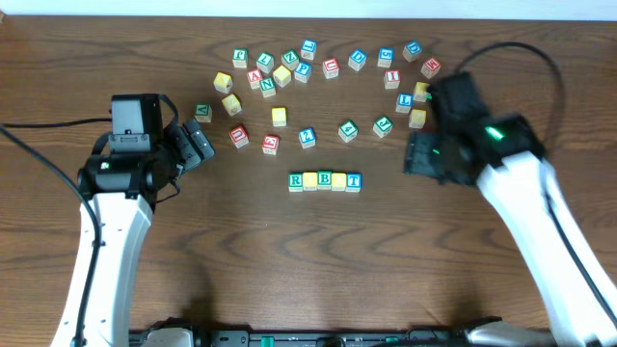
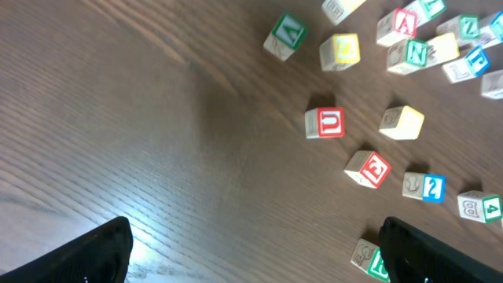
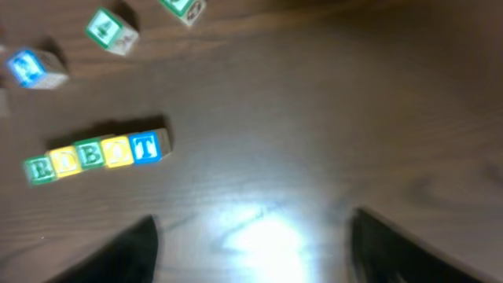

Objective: Spell out ROBOT

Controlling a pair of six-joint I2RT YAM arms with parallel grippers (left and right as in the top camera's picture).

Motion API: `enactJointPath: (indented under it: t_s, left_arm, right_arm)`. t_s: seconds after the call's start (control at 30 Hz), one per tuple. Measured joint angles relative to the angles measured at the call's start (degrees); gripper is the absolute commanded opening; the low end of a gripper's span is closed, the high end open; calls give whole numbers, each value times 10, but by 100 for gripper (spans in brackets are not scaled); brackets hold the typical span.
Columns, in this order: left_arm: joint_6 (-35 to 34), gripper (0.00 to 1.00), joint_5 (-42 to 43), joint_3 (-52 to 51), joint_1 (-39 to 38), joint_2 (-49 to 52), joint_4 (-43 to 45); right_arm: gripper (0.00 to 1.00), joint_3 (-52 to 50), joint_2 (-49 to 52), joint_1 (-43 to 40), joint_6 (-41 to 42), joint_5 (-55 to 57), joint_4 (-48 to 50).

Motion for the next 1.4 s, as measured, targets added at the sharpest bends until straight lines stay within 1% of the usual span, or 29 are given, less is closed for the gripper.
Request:
enactJointPath:
  t_s: [0.03, 0.07, 0.27, 0.33, 0.43, 0.5, 0.6, 0.73, 0.93, 1.23, 1.4]
  left_arm:
    - [0, 99, 0, 0, 0, -2, 0]
    - [0, 99, 0, 0, 0, -3, 0]
    - [0, 99, -2, 0, 0, -1, 0]
    - [0, 98, -2, 0, 0, -1, 0]
    - [0, 98, -2, 0, 0, -1, 0]
    - [0, 98, -2, 0, 0, -1, 0]
    - [0, 98, -2, 0, 0, -1, 0]
    - [0, 98, -2, 0, 0, -1, 0]
    - [0, 98, -2, 0, 0, -1, 0]
    - [0, 98, -2, 0, 0, -1, 0]
    - [0, 98, -2, 0, 0, -1, 0]
  right_arm:
    - [98, 1, -31, 0, 1, 8, -14]
    - [99, 2, -55, 1, 3, 16, -28]
    - [99, 2, -185, 14, 49, 64, -123]
    - [99, 1, -217, 19, 64, 72, -133]
    - [97, -17, -258, 28, 76, 79, -133]
    - [99, -41, -286, 31, 83, 82, -134]
    - [99, -80, -315, 31, 98, 84, -132]
    - [99, -128, -329, 31, 127, 76, -133]
    - [99, -167, -327, 31, 147, 40, -132]
    - [99, -172, -328, 31, 152, 29, -136]
    - [99, -172, -328, 31, 152, 29, -110]
